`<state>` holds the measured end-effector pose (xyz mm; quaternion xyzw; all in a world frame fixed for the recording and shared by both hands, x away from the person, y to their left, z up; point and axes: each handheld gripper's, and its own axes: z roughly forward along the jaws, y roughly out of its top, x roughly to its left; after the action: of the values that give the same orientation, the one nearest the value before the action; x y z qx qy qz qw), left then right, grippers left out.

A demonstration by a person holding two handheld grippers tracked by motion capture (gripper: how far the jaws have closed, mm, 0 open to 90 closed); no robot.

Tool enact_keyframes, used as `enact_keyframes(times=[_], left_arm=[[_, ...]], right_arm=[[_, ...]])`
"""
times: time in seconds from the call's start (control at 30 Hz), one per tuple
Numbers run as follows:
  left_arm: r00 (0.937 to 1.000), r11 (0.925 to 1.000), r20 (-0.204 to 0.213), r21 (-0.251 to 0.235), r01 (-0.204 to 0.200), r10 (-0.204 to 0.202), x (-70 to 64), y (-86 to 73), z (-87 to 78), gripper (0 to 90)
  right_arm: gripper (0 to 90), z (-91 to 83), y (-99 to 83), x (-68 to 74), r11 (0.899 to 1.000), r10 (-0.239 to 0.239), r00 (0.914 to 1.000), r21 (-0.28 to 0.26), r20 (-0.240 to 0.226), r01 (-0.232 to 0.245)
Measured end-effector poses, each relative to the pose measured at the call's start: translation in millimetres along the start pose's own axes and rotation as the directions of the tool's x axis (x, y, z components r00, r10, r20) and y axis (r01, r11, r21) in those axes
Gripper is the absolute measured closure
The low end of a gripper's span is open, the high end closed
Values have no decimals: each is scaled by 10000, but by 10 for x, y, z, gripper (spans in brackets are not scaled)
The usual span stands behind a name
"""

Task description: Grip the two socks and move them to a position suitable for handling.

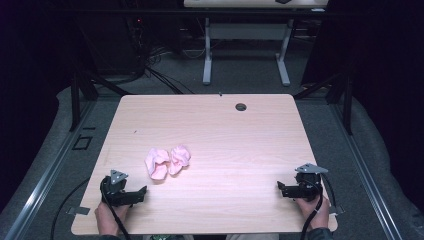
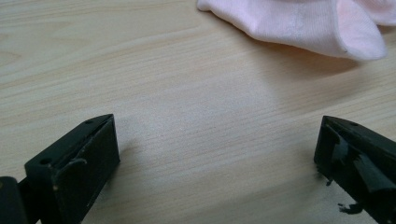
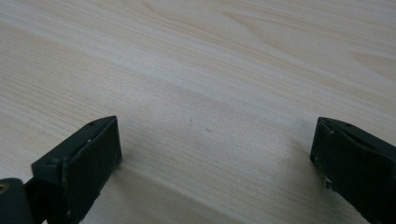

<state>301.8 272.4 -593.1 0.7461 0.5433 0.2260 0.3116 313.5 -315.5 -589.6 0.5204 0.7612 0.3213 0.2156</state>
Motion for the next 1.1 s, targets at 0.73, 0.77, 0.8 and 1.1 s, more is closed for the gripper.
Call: enact_keyframes(times=[0.73, 0.77, 0.8, 1.1], left_arm=[[9640, 9917, 2340, -522, -1174, 1264, -634, 1238, 120, 3], [9651, 9926, 2320, -250, -1191, 1217, -668, 1281, 196, 5], [9646, 9920, 2328, -38, -1262, 1236, -689, 1312, 266, 7], [9787, 9825, 1897, 1514, -1087, 791, -775, 1403, 750, 280]], right_arm=[[28, -2, 2, -3, 10000, 71, 10000, -31, 52, -71], [29, -2, 2, -3, 10000, 79, 10000, -30, 50, -78], [32, -4, 2, -3, 10000, 80, 10000, -12, 59, -80], [45, -7, 0, -5, 9999, 101, 9999, -73, 135, -100]])
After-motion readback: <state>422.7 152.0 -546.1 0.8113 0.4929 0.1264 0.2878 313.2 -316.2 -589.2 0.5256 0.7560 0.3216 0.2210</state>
